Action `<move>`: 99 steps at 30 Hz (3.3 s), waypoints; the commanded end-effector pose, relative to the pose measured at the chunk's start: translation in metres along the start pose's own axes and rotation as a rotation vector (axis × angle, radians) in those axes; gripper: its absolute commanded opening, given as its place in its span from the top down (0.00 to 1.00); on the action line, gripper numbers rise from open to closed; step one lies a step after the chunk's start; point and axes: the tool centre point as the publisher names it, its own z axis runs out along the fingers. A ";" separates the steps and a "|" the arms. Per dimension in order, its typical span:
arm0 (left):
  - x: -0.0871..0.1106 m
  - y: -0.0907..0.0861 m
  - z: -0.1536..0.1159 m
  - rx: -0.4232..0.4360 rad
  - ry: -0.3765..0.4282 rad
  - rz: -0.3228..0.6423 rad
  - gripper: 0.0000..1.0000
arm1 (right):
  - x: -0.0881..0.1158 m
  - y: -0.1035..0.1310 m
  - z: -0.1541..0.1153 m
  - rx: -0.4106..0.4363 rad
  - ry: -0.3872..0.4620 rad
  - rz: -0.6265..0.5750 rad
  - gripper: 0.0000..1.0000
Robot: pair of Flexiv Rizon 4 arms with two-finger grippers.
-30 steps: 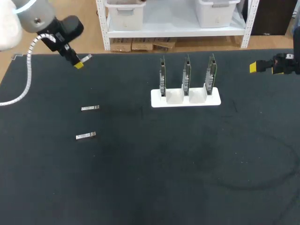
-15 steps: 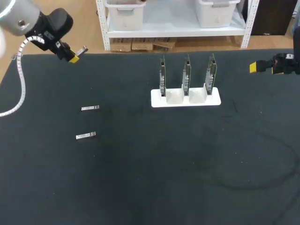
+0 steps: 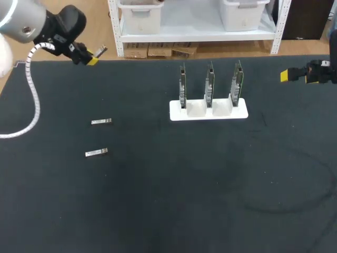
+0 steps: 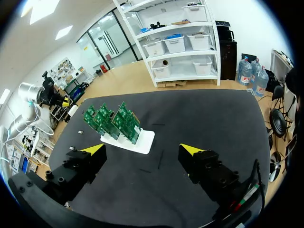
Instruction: Pick up the optical module with the left hand, and insert it into the network port with the right hand.
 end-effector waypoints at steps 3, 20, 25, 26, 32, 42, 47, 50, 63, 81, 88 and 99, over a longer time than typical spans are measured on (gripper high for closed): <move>-0.018 -0.005 0.007 0.053 -0.115 0.028 1.00 | 0.000 0.000 0.000 0.000 0.000 0.000 0.00; -0.047 -0.019 0.014 0.165 -0.301 0.021 1.00 | 0.000 0.000 0.000 0.000 0.000 0.000 0.00; -0.045 -0.017 0.013 0.156 -0.285 0.015 1.00 | 0.000 0.000 0.000 0.000 0.000 0.000 0.00; -0.045 -0.017 0.013 0.156 -0.285 0.015 1.00 | 0.000 0.000 0.000 0.000 0.000 0.000 0.00; -0.045 -0.017 0.013 0.156 -0.285 0.015 1.00 | 0.000 0.000 0.000 0.000 0.000 0.000 0.00; -0.104 -0.045 0.040 0.230 -0.557 0.036 1.00 | 0.000 0.000 0.000 0.000 0.000 0.000 0.00; -0.123 -0.065 0.047 0.295 -0.631 0.038 1.00 | 0.000 0.000 0.000 0.000 0.000 0.000 0.00; -0.124 -0.069 0.047 0.298 -0.636 0.038 1.00 | 0.000 0.000 0.000 0.000 0.000 0.000 0.00; -0.144 -0.082 0.045 0.371 -0.696 0.093 1.00 | 0.000 0.000 0.000 0.000 0.000 0.000 0.00; -0.163 -0.096 0.056 0.485 -0.767 0.134 1.00 | 0.000 0.000 0.000 0.000 0.000 0.000 0.00; -0.167 -0.101 0.062 0.498 -0.800 0.120 1.00 | 0.000 0.000 0.000 0.000 0.000 0.000 0.00; -0.179 -0.118 0.075 0.500 -0.817 0.100 1.00 | 0.000 0.000 0.000 0.000 0.000 0.000 0.00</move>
